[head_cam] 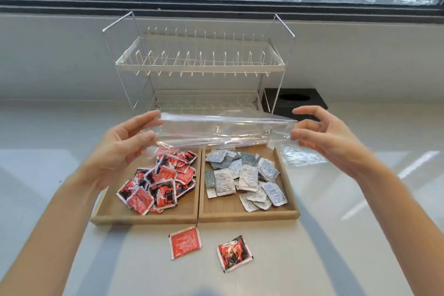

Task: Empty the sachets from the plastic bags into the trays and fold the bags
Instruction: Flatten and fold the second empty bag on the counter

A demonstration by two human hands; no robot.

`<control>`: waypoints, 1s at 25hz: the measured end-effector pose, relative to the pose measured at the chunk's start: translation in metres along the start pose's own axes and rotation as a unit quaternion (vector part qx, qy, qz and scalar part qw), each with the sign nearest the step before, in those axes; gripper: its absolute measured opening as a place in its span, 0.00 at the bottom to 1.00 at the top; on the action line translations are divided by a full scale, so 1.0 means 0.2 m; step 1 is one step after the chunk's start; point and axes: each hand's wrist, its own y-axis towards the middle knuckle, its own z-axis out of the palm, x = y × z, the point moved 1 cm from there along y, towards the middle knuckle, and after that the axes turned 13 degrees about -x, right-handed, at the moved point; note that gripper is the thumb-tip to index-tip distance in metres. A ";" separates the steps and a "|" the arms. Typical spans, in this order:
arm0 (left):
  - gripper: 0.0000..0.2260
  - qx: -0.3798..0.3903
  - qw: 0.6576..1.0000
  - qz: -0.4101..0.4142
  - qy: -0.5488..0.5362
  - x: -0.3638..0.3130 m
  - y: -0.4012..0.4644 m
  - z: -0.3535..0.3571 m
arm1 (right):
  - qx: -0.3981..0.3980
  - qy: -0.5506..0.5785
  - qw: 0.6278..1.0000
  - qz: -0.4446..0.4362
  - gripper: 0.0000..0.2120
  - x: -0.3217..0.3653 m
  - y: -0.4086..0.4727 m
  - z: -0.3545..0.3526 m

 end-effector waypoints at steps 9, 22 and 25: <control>0.22 0.028 0.973 -0.195 0.119 0.59 -0.32 -0.06 | 0.118 -0.073 0.955 0.262 0.25 -0.66 -0.28 0.03; 0.12 -0.043 0.951 -0.242 0.185 0.66 -0.23 -0.03 | 0.022 -0.085 0.958 0.272 0.14 -0.62 -0.08 0.21; 0.12 -0.112 0.951 -0.233 0.171 0.66 -0.20 0.01 | 0.005 -0.094 0.960 0.263 0.12 -0.62 -0.05 0.24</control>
